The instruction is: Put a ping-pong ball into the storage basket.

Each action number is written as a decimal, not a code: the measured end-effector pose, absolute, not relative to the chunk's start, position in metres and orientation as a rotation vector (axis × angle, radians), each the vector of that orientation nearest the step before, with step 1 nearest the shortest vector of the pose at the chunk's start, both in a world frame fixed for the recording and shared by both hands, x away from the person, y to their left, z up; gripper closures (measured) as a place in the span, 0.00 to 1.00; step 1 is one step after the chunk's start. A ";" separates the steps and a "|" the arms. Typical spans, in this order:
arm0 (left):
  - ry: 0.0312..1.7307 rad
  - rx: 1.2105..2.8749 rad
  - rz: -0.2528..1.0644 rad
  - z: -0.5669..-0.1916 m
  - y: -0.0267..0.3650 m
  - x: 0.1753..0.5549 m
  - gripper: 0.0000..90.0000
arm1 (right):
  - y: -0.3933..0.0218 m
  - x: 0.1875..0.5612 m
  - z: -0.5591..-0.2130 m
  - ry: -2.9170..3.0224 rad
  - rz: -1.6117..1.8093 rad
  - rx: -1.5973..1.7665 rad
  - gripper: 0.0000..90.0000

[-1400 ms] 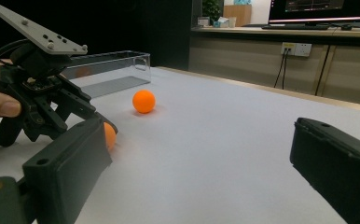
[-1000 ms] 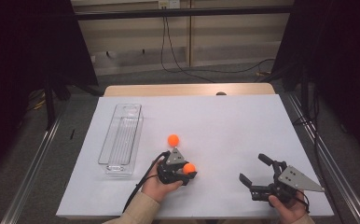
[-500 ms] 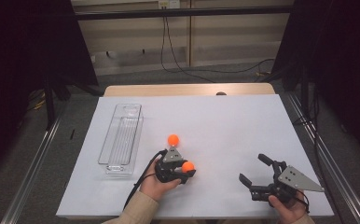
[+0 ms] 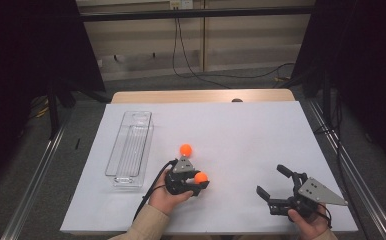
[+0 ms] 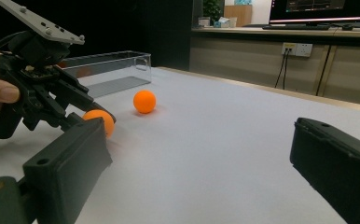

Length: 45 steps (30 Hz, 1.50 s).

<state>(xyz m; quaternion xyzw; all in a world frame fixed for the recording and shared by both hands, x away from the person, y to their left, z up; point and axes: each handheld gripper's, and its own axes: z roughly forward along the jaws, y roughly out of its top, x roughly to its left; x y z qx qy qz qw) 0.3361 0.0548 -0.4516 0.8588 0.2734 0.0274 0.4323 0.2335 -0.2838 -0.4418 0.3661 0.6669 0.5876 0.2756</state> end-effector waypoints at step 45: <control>0.758 2.088 0.076 -0.437 0.077 0.346 0.56 | -0.284 0.234 -0.442 1.790 1.583 0.981 0.04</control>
